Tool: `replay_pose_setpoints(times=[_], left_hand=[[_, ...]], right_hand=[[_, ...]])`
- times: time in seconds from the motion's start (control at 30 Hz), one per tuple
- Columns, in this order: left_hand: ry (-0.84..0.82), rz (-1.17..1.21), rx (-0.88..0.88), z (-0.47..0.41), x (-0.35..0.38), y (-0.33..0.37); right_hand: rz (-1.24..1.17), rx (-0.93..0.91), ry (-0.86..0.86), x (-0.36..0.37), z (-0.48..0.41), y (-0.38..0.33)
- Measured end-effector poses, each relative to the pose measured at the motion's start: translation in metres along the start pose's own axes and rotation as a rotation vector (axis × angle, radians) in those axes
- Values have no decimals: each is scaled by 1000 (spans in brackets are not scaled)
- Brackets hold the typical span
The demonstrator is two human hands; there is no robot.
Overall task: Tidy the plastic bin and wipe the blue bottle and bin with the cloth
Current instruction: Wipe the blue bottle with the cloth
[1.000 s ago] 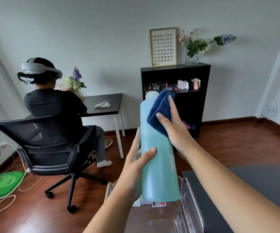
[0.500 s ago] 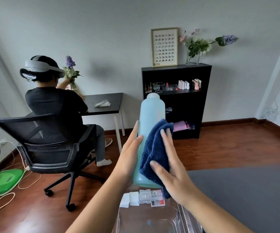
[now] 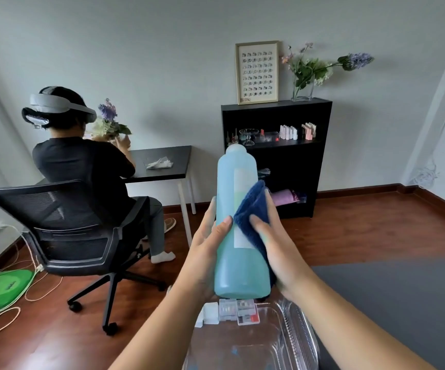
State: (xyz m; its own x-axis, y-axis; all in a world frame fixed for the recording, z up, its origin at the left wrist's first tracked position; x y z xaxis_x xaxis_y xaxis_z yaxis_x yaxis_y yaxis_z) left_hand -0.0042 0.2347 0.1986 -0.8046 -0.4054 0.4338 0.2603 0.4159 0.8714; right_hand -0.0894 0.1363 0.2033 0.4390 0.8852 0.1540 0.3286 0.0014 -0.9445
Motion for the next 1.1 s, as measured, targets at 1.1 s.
replay_pose_setpoints(times=[1.1], left_hand=[[-30,-172,103,-1,4,13]], right_hand=[[329,-132,71,-11,-42,-23]])
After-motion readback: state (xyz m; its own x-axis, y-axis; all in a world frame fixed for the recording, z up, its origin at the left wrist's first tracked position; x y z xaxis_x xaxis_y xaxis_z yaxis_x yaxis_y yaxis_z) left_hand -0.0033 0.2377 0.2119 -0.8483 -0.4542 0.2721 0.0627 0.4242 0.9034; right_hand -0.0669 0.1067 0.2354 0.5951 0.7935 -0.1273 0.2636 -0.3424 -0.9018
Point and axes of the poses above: each hand's wrist, its own z-axis away from the middle knuckle, its own x-axis out of the palm, y = z × x, the point moved 1 cm from there along -z, towards the middle knuckle, and after that the axes turned 3 degrees about z, right-handed, at the moved point
